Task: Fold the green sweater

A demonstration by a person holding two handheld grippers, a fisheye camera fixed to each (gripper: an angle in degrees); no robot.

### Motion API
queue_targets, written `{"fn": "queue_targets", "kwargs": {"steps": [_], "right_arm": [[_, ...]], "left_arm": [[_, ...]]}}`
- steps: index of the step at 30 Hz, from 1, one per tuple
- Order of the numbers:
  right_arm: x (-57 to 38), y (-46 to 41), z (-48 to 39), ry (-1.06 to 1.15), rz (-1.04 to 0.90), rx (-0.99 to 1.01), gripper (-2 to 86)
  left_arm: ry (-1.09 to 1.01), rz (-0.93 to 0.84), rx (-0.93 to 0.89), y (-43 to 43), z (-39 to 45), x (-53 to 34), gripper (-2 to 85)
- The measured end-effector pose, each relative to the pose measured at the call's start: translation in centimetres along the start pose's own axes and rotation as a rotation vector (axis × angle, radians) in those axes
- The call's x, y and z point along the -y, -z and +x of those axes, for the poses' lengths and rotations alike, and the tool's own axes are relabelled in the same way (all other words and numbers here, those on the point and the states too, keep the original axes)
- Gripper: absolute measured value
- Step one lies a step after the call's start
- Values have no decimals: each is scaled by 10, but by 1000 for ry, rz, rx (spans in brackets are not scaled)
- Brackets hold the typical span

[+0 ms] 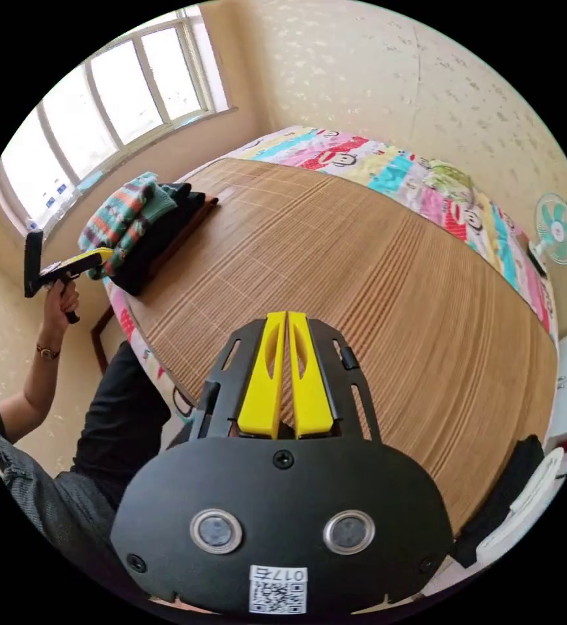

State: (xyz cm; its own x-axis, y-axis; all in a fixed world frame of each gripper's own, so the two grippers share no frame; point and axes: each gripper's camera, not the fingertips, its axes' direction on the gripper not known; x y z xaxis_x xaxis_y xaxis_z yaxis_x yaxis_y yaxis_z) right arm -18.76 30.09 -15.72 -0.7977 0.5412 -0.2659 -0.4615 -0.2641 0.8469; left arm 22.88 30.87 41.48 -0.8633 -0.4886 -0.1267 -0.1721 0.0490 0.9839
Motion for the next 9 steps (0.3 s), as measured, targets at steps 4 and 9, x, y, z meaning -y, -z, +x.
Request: {"fn": "queue_targets", "kwargs": {"steps": [4, 9], "right_arm": [[-88, 8, 16, -50, -111, -467, 6], [-213, 1, 59, -431, -142, -659, 6]], "left_arm": [[-55, -163, 71, -138, 52, 8, -1], [-74, -159, 196, -209, 65, -21, -7]]}}
